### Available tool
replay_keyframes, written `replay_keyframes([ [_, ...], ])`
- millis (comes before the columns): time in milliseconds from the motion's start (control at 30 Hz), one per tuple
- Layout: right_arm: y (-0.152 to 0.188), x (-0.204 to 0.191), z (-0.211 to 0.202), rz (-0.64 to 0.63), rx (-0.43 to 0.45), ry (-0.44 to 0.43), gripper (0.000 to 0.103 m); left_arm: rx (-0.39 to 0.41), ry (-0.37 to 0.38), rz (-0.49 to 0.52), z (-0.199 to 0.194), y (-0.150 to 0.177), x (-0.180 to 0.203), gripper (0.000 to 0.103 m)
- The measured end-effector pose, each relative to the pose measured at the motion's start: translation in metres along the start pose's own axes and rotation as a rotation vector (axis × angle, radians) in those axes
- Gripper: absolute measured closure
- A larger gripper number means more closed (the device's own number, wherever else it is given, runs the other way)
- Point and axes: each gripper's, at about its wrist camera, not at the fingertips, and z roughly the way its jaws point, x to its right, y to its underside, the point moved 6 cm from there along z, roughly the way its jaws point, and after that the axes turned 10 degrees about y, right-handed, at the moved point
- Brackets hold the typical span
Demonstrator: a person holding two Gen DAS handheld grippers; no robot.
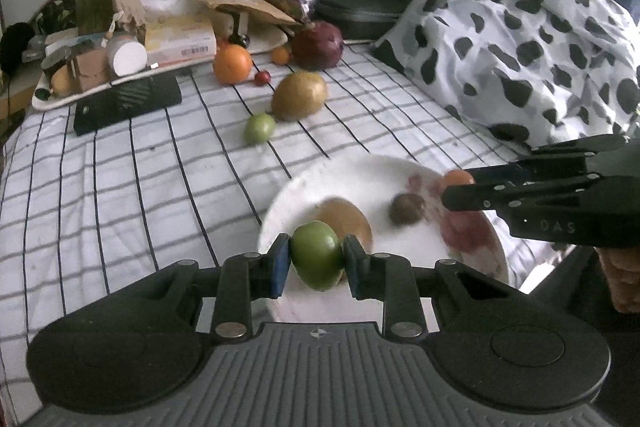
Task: Organize fruits
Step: 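Carry the lime and tomato onto the plate and open both grippers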
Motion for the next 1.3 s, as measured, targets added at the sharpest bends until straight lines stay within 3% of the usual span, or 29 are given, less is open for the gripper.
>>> replay_keyframes([
  [500,0.027,-0.007,0.002,-0.023,-0.098,-0.007,0.078,-0.109,0.021,-0.015,0.012,0.032,0.013,0.076],
  [1033,0.035,-0.010,0.018,-0.058,-0.169,0.017,0.077,-0.129,0.012,-0.021,0.021,0.032,0.012,0.075],
  [1133,0.035,-0.011,0.018,-0.063,-0.171,0.016,0.075,-0.141,0.000,-0.021,0.023,0.032,0.012,0.067],
  [1200,0.035,-0.011,0.017,-0.064,-0.166,0.015,0.068,-0.134,0.007,-0.012,0.023,0.031,0.013,0.054],
  [1300,0.033,-0.012,0.015,-0.066,-0.152,0.012,0.057,-0.128,-0.009,0.014,0.022,0.030,0.017,0.051],
])
